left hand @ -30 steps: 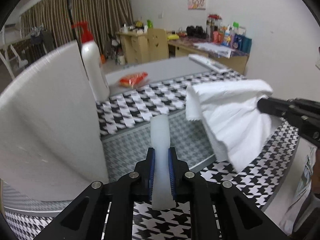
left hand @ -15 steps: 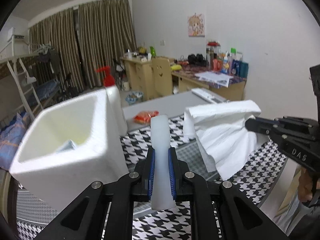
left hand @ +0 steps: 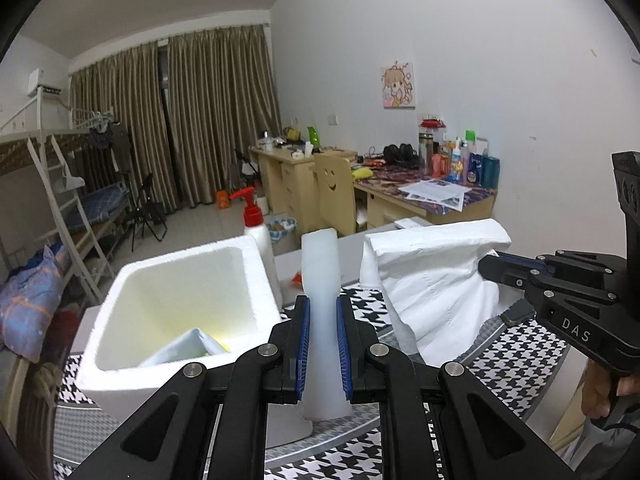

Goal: Organize soft objects
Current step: 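Carry the foam roll and towel with both tools over the white foam box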

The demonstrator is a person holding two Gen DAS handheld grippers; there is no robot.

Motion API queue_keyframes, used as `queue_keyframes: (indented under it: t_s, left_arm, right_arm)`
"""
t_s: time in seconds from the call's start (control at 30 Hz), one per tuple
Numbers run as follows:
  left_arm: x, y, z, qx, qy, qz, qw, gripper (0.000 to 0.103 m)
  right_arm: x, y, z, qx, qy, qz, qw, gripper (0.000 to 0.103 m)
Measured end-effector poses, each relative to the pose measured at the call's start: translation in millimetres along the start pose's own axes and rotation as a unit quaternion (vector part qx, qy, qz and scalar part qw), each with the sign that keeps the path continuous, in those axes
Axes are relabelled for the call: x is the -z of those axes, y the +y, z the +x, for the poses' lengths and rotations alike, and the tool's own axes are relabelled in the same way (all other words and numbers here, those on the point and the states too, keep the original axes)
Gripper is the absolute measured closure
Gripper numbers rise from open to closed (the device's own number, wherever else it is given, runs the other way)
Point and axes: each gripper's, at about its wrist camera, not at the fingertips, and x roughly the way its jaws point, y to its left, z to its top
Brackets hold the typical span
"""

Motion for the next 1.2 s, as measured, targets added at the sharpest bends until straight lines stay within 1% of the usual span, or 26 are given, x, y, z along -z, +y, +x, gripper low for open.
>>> queue_keyframes:
  t_s: [0.5, 0.7, 0.97, 1.2]
  left_arm:
    - [-9.4, 30.5, -15.5, -0.022, -0.031, -0.02, 0.9991, 0.089]
    - [-10.4, 40.5, -16.7, -0.032, -0.034, -0.025, 0.9986, 0.089]
    - [-11.0, 59.0, -20.5, -0.049, -0.038, -0.032, 0.9976, 0.089]
    - [-10.8, 80.3, -23.1, -0.07, -0.042, -0.045, 0.9956, 0.089]
  right_arm:
    - [-15.6, 11.6, 0.7, -0.008, -0.022, -0.001, 1.0, 0.098]
    - [-22.5, 21.6, 2.5, -0.015, -0.028, -0.008, 0.999, 0.098]
    - [-33.0, 34.1, 11.9, -0.033, -0.032, -0.013, 0.999, 0.098]
    - [-42.5, 55.0, 21.5, -0.051, -0.037, -0.027, 0.998, 0.098]
